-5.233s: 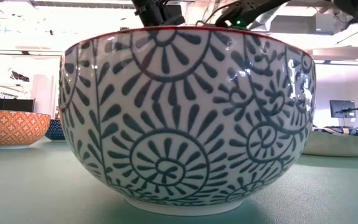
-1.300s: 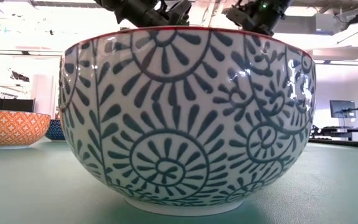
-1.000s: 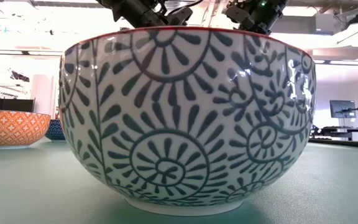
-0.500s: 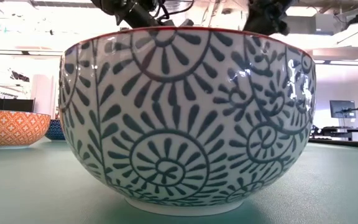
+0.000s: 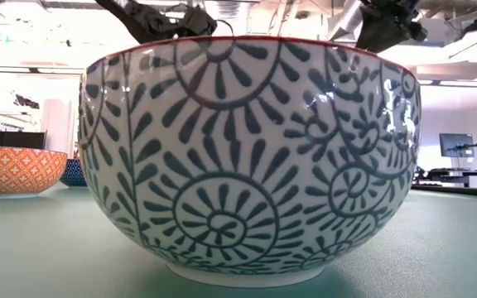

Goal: Place and stack bowls onto a shelf
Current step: Stack the white bowl on top of the other white bowl on the shelf

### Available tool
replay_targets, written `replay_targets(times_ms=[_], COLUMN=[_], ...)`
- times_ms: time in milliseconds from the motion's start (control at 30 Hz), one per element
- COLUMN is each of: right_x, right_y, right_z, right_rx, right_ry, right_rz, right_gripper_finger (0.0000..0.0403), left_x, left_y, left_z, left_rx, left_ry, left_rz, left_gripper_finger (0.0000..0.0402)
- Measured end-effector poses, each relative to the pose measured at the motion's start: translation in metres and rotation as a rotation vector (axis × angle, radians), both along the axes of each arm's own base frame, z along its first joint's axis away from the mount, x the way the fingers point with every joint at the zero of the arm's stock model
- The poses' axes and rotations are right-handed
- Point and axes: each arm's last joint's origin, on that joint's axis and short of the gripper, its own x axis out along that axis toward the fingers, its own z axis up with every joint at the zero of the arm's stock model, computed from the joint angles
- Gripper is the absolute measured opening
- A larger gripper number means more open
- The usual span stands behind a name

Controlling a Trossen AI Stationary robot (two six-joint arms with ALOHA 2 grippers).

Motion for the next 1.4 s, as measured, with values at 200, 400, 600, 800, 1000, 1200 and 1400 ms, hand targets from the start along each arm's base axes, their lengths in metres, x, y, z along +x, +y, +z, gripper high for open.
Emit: replay_targets(times_ms=[200,400,600,800,1000,1200,1400], right_x=[-0.001,-0.002,-0.008,-0.014,-0.012,-0.009,-0.009], right_y=[0.001,-0.001,-0.004,-0.003,-0.005,-0.005,-0.004], right_z=[-0.001,-0.001,-0.003,-0.004,-0.003,0.0,-0.001], right_rx=[0.014,0.011,0.02,0.035,0.029,0.024,0.029], right_ry=[0.001,0.02,0.058,0.079,0.057,0.016,0.023], right_rz=[-0.006,-0.003,-0.028,-0.047,-0.055,-0.051,-0.053], right_gripper_finger=[0.0162,0.0162,0.0162,0.0162,0.0162,0.0162,0.0162], left_x=[0.013,0.033,0.045,0.042,0.042,0.047,0.052], left_y=[0.006,0.012,0.011,0.01,0.011,0.014,0.0], left_z=[-0.018,-0.02,-0.025,-0.029,-0.028,-0.016,-0.012], left_rx=[-0.058,-0.044,-0.058,-0.054,-0.013,0.128,0.155], left_ry=[-0.026,-0.024,0.074,0.154,0.17,0.127,0.131], left_rz=[-0.013,-0.085,-0.132,-0.158,-0.122,-0.144,-0.418], left_gripper_finger=[0.0,0.0016,0.0073,0.0132,0.0163,0.0161,0.0147])
